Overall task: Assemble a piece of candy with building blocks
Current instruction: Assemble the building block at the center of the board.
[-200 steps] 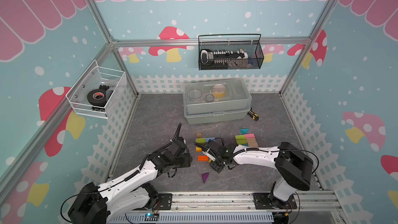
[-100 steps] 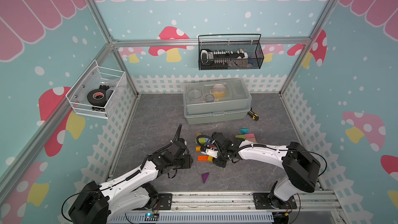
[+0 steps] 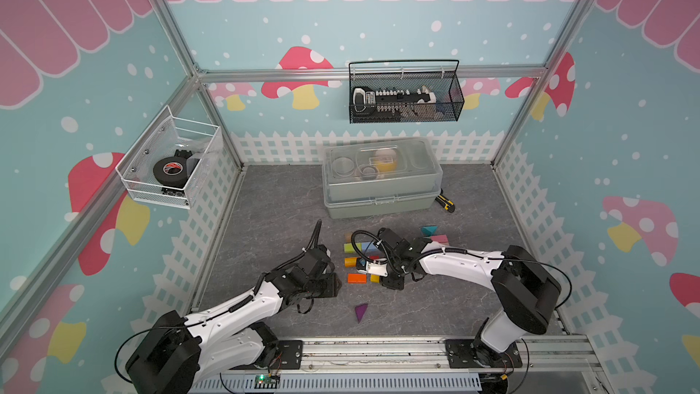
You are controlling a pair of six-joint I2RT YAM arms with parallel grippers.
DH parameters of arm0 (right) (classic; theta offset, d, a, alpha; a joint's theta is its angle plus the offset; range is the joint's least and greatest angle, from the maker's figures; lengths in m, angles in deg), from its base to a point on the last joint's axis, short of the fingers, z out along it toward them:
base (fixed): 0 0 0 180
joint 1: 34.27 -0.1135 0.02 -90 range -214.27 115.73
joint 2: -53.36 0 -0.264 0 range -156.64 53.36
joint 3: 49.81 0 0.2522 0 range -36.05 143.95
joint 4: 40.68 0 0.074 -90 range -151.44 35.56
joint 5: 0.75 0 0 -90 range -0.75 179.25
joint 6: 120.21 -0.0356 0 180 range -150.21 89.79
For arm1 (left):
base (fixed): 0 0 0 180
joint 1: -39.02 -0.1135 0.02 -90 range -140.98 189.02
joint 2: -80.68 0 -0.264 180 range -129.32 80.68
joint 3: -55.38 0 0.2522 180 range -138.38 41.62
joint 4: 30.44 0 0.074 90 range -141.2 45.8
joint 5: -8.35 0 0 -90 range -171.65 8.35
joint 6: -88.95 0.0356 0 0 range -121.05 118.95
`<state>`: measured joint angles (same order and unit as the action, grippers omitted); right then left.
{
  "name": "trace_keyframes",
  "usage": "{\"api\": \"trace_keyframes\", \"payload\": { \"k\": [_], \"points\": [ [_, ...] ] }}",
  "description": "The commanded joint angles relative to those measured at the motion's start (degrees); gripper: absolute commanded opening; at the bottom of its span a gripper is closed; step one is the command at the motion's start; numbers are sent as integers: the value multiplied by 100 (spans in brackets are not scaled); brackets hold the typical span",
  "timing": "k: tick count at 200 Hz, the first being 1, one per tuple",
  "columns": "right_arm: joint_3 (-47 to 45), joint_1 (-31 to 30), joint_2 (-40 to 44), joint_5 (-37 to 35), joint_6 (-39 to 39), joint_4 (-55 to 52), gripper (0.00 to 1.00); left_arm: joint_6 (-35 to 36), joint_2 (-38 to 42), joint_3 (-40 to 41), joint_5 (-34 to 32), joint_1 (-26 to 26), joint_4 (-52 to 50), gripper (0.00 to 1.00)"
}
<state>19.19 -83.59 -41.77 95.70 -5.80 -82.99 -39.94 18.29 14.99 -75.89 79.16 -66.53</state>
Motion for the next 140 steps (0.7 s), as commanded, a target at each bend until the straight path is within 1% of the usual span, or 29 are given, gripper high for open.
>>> {"api": "trace_keyframes", "payload": {
  "k": [1, 69, 140],
  "points": [
    [199, 62, -295, 56, 391, -86, 30, -115, -58, 85, 73, -41, 324, 48],
    [543, 89, -738, 205, 725, -200, 27, -154, -485, 71, 118, -41, 628, 47],
    [654, 90, -805, 386, 747, -154, 27, -206, -774, 79, 204, -40, 883, 46]
  ]
}}
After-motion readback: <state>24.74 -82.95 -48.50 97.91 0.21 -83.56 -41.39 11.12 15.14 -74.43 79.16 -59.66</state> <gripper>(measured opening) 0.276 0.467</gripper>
